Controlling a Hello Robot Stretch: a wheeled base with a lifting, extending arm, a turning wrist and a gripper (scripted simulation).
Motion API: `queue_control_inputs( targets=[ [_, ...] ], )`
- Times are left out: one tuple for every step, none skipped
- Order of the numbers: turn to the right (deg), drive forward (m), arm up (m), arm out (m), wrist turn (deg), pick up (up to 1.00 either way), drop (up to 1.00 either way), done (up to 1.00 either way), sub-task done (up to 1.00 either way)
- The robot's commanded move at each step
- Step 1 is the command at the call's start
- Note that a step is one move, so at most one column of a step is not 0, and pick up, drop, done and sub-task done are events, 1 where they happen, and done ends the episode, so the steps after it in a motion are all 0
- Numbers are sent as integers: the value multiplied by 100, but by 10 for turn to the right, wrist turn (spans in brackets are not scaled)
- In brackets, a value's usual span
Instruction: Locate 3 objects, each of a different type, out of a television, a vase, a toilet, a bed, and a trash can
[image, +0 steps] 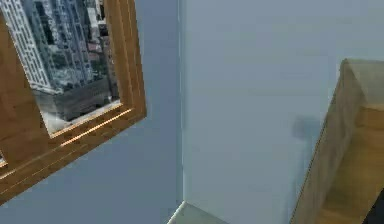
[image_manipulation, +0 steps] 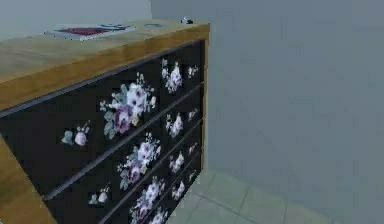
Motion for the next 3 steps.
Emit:
queue_control_inputs(
  targets=[
    [-450, 0, 0, 0, 0, 0, 0, 0, 0],
    [-450, 0, 0, 0, 0, 0, 0, 0, 0],
    [-450, 0, 0, 0, 0, 0, 0, 0, 0]
  ],
)
